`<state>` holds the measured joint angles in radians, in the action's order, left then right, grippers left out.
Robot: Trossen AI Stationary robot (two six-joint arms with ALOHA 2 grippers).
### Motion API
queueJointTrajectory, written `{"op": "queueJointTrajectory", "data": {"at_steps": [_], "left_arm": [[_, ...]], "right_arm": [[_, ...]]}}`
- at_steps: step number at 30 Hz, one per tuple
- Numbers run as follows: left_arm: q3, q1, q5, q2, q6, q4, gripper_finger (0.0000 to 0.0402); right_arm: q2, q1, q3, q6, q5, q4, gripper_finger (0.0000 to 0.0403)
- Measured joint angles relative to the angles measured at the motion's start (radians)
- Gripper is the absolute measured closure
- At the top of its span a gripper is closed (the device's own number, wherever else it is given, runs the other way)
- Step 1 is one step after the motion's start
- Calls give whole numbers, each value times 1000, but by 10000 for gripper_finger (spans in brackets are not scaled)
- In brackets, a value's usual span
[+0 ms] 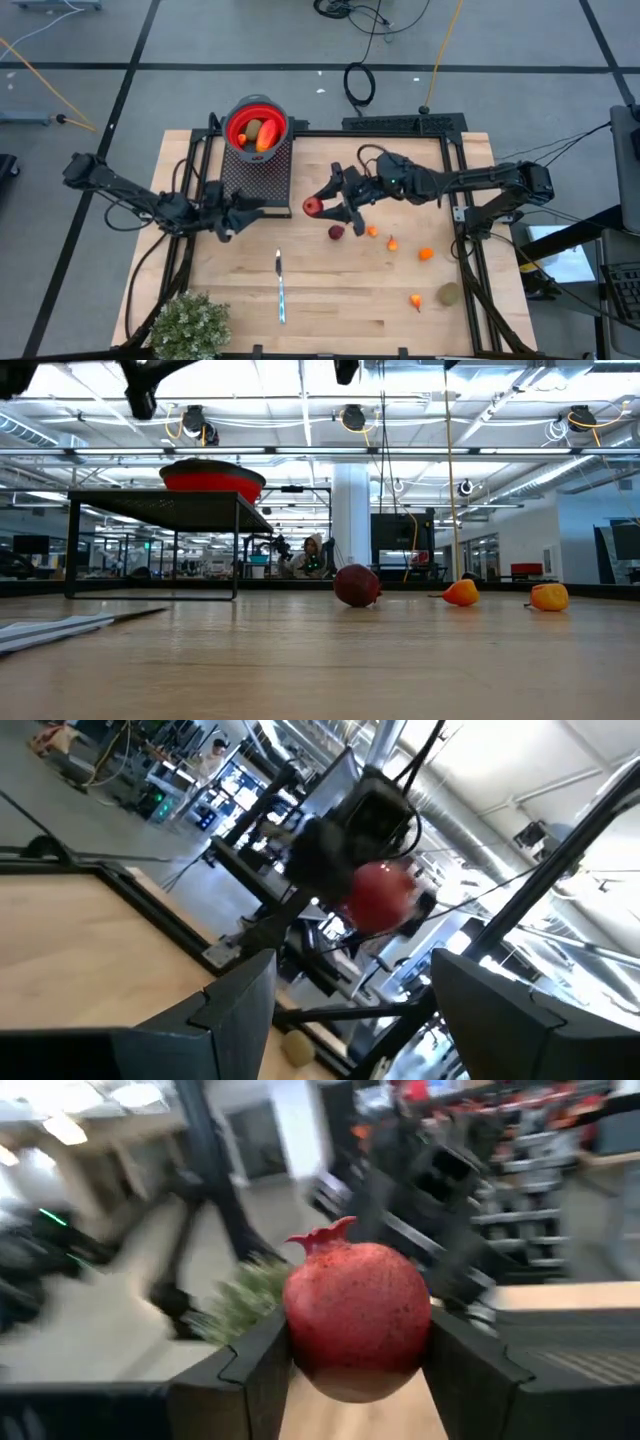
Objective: Pick & Place Fruit
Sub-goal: Put the pomegranate into the red strainer bowl on the shelf
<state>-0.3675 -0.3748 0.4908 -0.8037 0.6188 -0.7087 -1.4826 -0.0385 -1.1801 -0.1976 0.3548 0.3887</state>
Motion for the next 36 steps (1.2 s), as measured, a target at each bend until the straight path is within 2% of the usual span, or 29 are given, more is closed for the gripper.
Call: {"op": "queueJointTrajectory", "data": {"at_steps": [5,13,21,29,36], "left_arm": [[-123,0,1,-65,67,95,135],[-326,5,17,-162,192,349,135],[-442,54,67,-279,314,402,135],[-567,96,59,-423,426,498,135],[-676,118,59,-543,460,536,135]], "right_arm": [[0,33,0,162,-158,-62,213],[0,89,0,409,-380,-95,211],[3,149,0,631,-580,-148,212],[68,192,0,674,-697,-322,211],[150,200,-1,608,-696,-455,210]]}}
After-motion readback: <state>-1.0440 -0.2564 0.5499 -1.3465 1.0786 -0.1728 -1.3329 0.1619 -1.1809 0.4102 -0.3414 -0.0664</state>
